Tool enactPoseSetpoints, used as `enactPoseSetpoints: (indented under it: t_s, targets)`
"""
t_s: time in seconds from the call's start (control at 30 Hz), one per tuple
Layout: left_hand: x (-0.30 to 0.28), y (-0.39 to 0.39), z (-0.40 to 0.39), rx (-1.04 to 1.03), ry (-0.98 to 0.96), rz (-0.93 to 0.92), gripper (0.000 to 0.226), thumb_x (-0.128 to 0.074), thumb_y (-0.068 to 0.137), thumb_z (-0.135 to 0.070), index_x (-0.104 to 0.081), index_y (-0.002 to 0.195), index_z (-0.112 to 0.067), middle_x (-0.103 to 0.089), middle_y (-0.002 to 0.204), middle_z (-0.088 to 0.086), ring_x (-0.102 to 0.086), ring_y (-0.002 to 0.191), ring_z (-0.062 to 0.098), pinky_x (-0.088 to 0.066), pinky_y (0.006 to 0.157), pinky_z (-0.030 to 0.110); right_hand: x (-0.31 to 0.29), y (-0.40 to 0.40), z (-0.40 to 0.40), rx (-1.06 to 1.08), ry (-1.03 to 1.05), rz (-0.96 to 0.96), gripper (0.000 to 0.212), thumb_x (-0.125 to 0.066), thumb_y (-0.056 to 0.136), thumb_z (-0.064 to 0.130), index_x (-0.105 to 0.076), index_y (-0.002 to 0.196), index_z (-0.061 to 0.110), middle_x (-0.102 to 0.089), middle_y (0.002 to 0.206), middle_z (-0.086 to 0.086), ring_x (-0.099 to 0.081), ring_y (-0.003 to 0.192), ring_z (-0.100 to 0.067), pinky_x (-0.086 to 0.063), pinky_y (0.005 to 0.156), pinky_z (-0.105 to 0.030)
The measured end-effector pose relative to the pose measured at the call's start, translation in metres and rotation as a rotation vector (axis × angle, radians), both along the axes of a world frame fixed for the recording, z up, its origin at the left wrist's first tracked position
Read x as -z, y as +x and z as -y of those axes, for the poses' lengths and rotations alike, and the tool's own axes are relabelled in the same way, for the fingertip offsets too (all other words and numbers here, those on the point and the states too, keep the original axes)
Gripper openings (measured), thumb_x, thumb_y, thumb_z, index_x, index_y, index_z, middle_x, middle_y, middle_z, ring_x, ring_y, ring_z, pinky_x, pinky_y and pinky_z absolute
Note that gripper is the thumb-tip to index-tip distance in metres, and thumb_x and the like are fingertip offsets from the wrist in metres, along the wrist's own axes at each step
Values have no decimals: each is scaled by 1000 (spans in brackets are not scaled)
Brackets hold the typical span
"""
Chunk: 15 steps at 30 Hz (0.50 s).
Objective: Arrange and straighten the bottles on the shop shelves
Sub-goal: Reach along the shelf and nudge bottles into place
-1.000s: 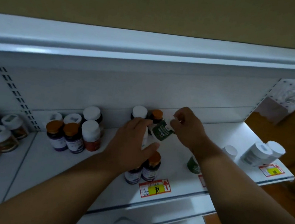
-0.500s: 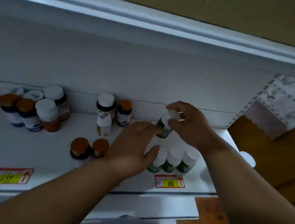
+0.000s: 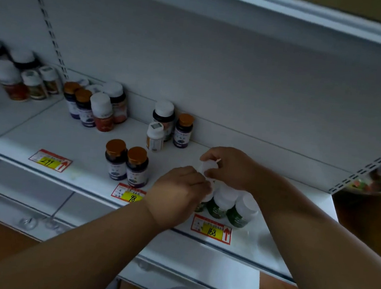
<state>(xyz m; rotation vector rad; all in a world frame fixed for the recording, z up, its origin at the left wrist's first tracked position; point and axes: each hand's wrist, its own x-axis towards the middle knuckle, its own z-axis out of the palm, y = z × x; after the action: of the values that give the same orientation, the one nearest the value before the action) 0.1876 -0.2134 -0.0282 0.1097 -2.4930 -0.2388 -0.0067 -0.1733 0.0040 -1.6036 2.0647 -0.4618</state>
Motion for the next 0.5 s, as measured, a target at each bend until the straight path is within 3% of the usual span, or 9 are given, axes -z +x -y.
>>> enactPoseSetpoints:
  t_s: [0.2,0.37,0.5]
  targets:
    - [-4,0,-3,-11,-2,10,13,-74,77,-2,-75,90,-3,-71,86,13,-64,74,32,-54,65,37,3,-3,1,-19,-28,-23,29,-69,84,33,-65,113,32,-64,114,7,-56,92,-4,-38,77,-19]
    - [-7,6,0,-62,106,5,34,-74,78,-14,-70,111,-6,-68,110,11,-63,96,32,-52,84,37,-4,2,7,71,-23,-77,35,-67,82,48,-60,113,35,-57,106,11,-56,93,-8,-39,78,-23]
    - [-19,24,25,-125,140,-96,27,-69,82,-17,-70,108,-6,-67,107,9,-61,97,29,-49,85,37,-19,21,36,38,-175,-143,17,-63,89,37,-62,102,27,-58,98,7,-57,94,-13,-35,73,-22]
